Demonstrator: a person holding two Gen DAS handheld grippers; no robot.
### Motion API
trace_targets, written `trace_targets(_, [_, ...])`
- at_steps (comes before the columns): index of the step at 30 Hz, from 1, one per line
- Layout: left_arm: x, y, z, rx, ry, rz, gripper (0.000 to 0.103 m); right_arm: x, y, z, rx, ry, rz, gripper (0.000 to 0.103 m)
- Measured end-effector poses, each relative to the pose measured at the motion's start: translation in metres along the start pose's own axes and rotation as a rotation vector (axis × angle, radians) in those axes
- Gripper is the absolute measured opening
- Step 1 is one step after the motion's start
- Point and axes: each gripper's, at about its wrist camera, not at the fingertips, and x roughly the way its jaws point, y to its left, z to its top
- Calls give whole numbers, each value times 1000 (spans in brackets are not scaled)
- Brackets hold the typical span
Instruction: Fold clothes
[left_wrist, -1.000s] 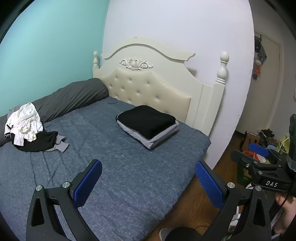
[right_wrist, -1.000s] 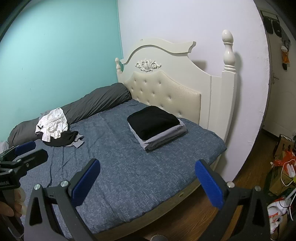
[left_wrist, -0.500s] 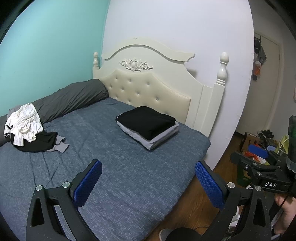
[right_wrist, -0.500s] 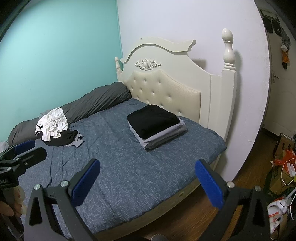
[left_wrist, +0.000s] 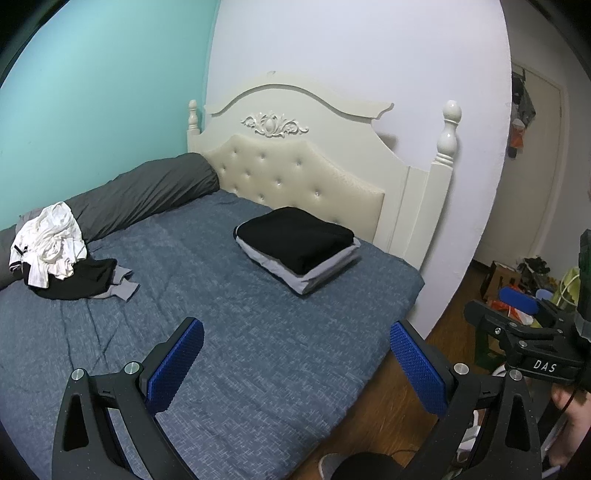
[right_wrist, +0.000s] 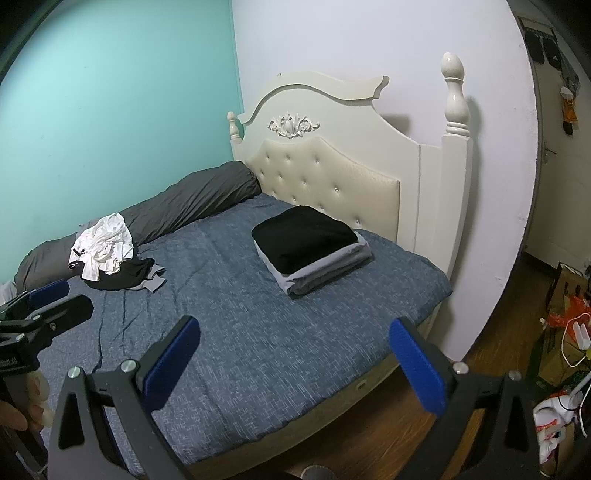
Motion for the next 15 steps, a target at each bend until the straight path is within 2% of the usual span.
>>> trace_targets(15, [3,2,-2,2,4,8,103,0,-3,-3,5,1,-8,103])
